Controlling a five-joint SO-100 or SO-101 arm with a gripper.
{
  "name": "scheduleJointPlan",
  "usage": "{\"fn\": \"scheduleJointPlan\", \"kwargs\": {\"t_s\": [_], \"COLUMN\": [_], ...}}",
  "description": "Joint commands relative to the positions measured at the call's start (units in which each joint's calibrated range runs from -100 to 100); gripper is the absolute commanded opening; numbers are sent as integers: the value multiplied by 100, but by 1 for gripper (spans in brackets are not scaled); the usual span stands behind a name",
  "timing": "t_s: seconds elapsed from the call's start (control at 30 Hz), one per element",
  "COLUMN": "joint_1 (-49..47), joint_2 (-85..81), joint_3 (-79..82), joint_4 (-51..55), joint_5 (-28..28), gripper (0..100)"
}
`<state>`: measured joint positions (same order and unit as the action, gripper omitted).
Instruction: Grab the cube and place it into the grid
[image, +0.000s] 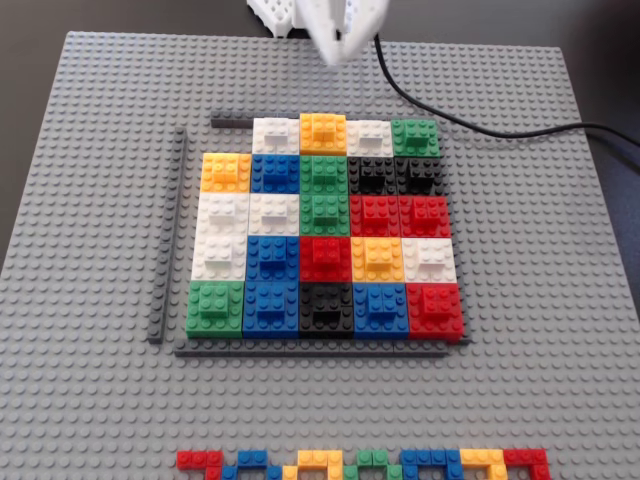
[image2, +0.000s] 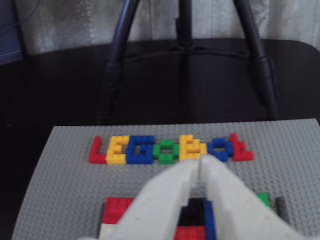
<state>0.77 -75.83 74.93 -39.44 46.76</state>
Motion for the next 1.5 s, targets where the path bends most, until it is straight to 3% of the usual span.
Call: {"fn": "scheduleJointPlan", "kwargs": {"t_s": [0.0, 0.73, 1.47], "joint_1": [133, 222, -191], "joint_2": [-285, -2392, -2417], "joint_3": [169, 2325, 2507], "joint_4": [-204, -96, 1003], "joint_5": [15, 59, -83], "gripper": [0, 0, 1]}}
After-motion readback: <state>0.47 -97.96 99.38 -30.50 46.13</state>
